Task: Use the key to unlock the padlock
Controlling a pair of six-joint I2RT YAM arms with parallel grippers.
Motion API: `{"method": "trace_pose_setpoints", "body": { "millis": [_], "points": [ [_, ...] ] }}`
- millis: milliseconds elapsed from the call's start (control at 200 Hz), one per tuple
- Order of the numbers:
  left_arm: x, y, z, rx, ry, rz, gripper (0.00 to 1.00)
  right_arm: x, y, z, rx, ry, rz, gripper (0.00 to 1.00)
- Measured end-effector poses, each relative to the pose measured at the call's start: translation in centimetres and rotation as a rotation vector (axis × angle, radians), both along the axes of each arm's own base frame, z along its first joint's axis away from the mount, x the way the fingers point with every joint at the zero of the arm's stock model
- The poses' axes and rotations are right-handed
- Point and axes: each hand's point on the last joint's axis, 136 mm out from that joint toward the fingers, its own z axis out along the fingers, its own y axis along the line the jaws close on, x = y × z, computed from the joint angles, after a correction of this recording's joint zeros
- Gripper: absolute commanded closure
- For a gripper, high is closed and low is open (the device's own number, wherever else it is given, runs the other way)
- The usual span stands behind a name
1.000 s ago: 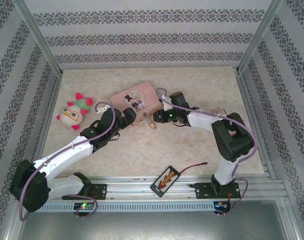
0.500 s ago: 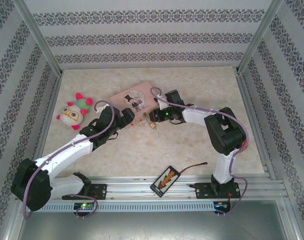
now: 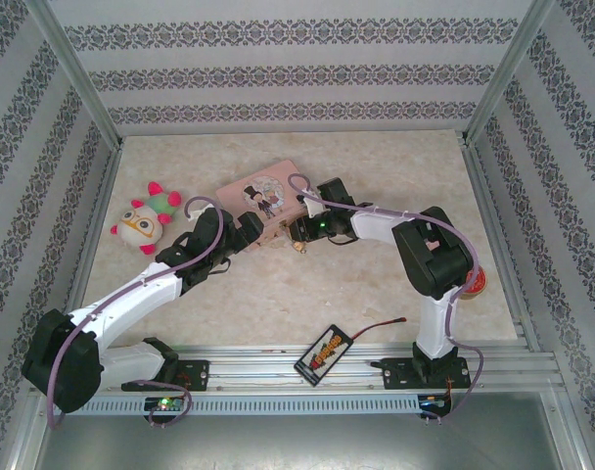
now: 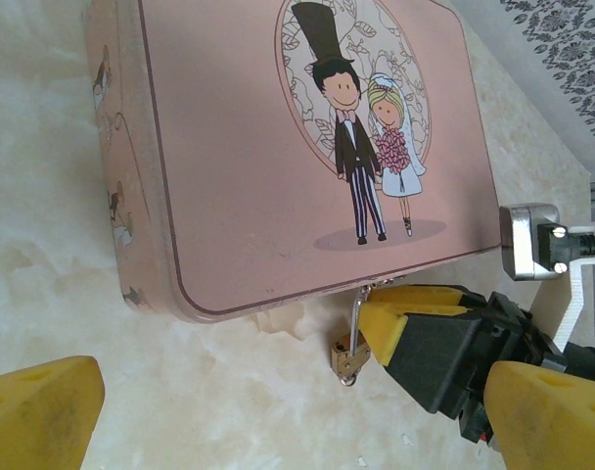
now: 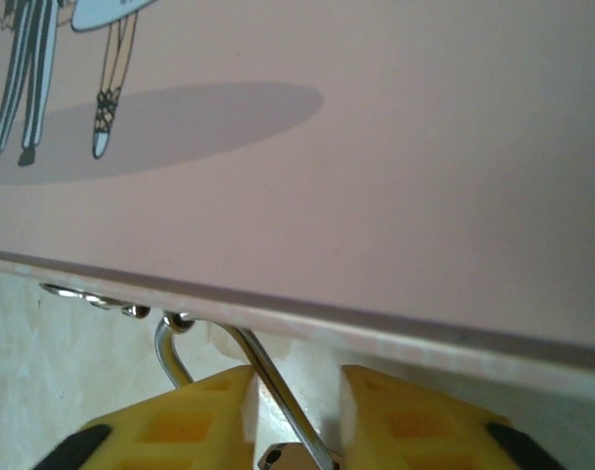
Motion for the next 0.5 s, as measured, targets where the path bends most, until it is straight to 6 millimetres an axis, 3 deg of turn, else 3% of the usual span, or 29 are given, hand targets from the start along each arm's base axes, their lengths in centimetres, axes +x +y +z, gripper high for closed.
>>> {"method": "trace_pose_setpoints", "body": {
  "millis": [255,395,500],
  "points": [
    [0.2,0.0,0.0,-0.007,-0.002,0.002,0.01,-0.3,0.2,0.0,0.001,0.011,0.004,0.89],
    [0.3,0.1,-0.7,0.0,0.015,0.003,0.01,-0.4,0.4,0.0,0.006,0.03,-0.013,1.0],
    [0.4,0.1,-1.0,0.006,0.024,0.004,0.01,-0.4,0.4,-0.1,0.015,0.051,-0.036,1.0]
  ]
}}
